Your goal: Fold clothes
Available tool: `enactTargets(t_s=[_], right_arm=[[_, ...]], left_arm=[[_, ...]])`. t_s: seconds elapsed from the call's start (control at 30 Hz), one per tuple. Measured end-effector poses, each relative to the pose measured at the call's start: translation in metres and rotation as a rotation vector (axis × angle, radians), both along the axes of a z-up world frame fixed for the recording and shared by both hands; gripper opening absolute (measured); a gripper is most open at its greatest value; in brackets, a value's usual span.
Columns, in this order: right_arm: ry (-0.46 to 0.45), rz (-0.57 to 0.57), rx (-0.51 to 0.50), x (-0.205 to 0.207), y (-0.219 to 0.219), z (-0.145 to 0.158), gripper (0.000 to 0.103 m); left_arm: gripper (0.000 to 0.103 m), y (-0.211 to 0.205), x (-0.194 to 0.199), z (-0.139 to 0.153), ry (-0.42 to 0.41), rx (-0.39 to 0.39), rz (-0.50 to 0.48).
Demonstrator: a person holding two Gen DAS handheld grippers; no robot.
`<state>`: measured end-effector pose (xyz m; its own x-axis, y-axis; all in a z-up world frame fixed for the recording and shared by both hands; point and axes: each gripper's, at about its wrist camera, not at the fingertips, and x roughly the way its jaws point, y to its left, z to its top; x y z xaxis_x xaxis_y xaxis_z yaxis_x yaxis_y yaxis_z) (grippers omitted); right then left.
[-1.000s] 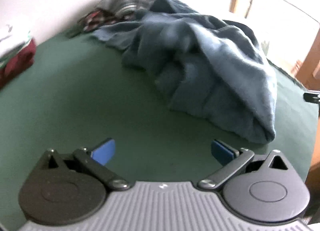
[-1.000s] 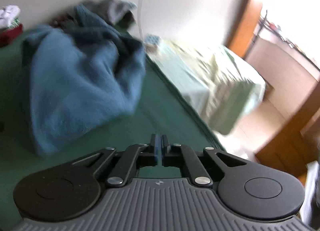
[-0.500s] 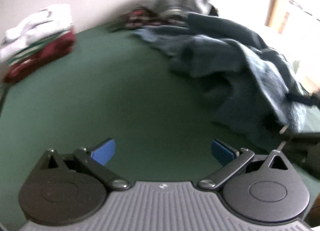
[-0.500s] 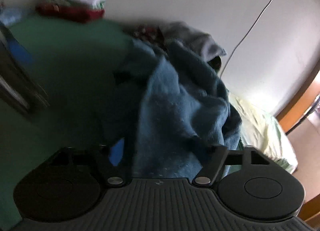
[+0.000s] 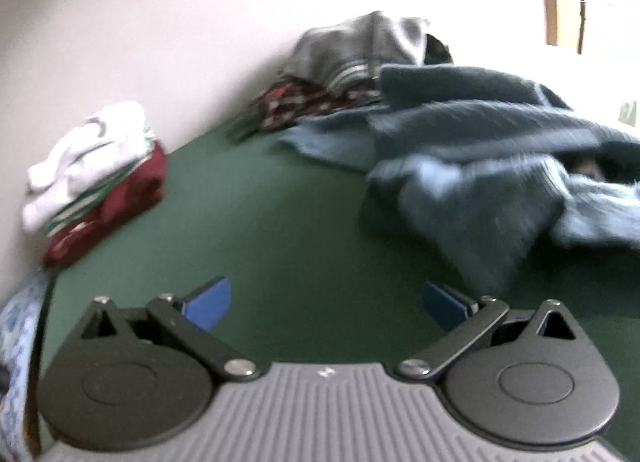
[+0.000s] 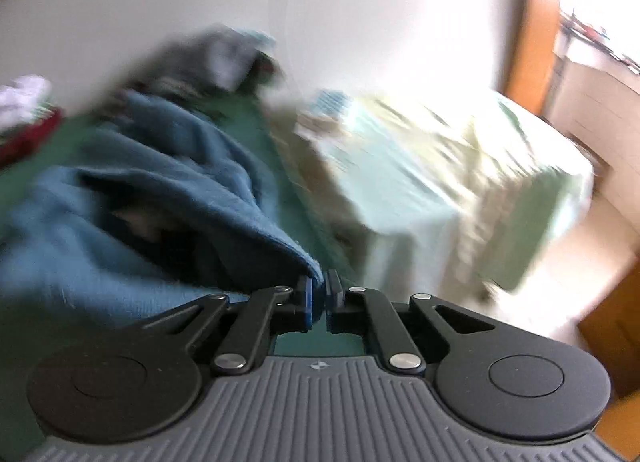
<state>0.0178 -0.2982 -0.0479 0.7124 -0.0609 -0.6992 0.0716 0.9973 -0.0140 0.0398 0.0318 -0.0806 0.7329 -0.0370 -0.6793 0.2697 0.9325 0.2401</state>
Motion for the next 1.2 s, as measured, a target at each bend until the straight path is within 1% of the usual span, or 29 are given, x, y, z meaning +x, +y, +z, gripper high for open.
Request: enactTargets(t_s=[0.07,0.13,0.2,0.23,0.27,0.33,0.4,0.43,0.47,0.5,0.53,0.57,0.6,0.63,0.73,0.77,0.8,0.83,0.87,0.9,0.93,1.0,1.03,1.1,1.2], right_arm=[[0.04,-0.033,-0.026,-0.004,-0.014,-0.012,0.005],[0.044,-0.037,-0.088,-0.01,-0.019,-0.02,0.008],[0.045,-0.026,-0.168,-0.006,-0.019,-0.024,0.022],[0.035,-0.021,-0.196,-0.008,-0.019,-0.021,0.036],[0.02,-0.017,-0.219,-0.013,-0.019,-0.015,0.042],[-0.08,0.079,-0.224,-0.029,-0.014,0.002,0.044],[-0.194,0.191,-0.22,-0.046,-0.009,0.019,0.053],[-0.211,0.291,-0.227,-0.053,-0.001,0.022,0.068],[-0.21,0.409,-0.238,-0.06,0.009,0.023,0.078],[-0.209,0.528,-0.248,-0.066,0.019,0.023,0.078],[-0.194,0.64,-0.27,-0.071,0.031,0.019,0.078],[-0.18,0.743,-0.307,-0.077,0.041,0.012,0.078],[-0.179,0.82,-0.357,-0.081,0.05,0.003,0.078],[-0.176,0.843,-0.391,-0.081,0.055,-0.005,0.078],[-0.157,0.851,-0.465,-0.073,0.062,-0.026,0.078],[-0.157,0.84,-0.471,-0.069,0.063,-0.029,0.078],[-0.158,0.824,-0.47,-0.065,0.062,-0.031,0.076],[-0.16,0.808,-0.468,-0.061,0.062,-0.034,0.07],[-0.156,0.775,-0.42,-0.055,0.059,-0.03,0.05],[-0.15,0.735,-0.352,-0.049,0.055,-0.024,0.035],[-0.136,0.687,-0.273,-0.041,0.048,-0.017,0.026],[-0.093,0.575,-0.072,-0.023,0.03,-0.003,0.024],[-0.077,0.54,-0.014,-0.019,0.023,-0.001,0.024],[-0.052,0.492,0.063,-0.012,0.011,0.0,0.023],[-0.055,0.468,0.059,-0.013,0.011,-0.001,0.024]], left_arm=[[0.102,-0.012,0.012,0.003,0.027,-0.036,-0.021],[0.102,-0.016,0.011,0.002,0.034,-0.041,-0.026],[0.102,-0.02,0.008,0.001,0.04,-0.043,-0.029],[0.102,-0.022,0.007,0.0,0.043,-0.044,-0.031],[0.102,-0.024,0.006,0.0,0.046,-0.045,-0.033],[0.102,-0.028,0.004,-0.002,0.051,-0.047,-0.036],[0.102,-0.032,0.001,-0.003,0.057,-0.049,-0.039],[0.102,-0.034,0.0,-0.003,0.06,-0.05,-0.041],[0.102,-0.035,-0.001,-0.004,0.063,-0.051,-0.043],[0.102,-0.037,-0.002,-0.005,0.066,-0.052,-0.045],[0.102,-0.038,-0.005,-0.004,0.059,-0.037,-0.052],[0.102,-0.037,-0.007,-0.004,0.051,-0.017,-0.061],[0.102,-0.037,-0.01,-0.003,0.043,0.002,-0.07],[0.102,-0.038,-0.013,-0.004,0.039,0.029,-0.089],[0.102,-0.04,-0.024,-0.006,0.033,0.114,-0.157],[0.102,-0.043,-0.028,-0.008,0.029,0.159,-0.192],[0.102,-0.047,-0.032,-0.011,0.02,0.207,-0.229],[0.102,-0.051,-0.036,-0.015,0.01,0.255,-0.265],[0.102,-0.056,-0.04,-0.02,-0.011,0.322,-0.306],[0.102,-0.062,-0.043,-0.026,-0.034,0.393,-0.347],[0.102,-0.066,-0.045,-0.032,-0.062,0.461,-0.379],[0.102,-0.073,-0.047,-0.043,-0.121,0.579,-0.437],[0.102,-0.076,-0.046,-0.048,-0.15,0.628,-0.465],[0.102,-0.079,-0.039,-0.052,-0.172,0.675,-0.502],[0.102,-0.083,-0.025,-0.057,-0.201,0.741,-0.552]])
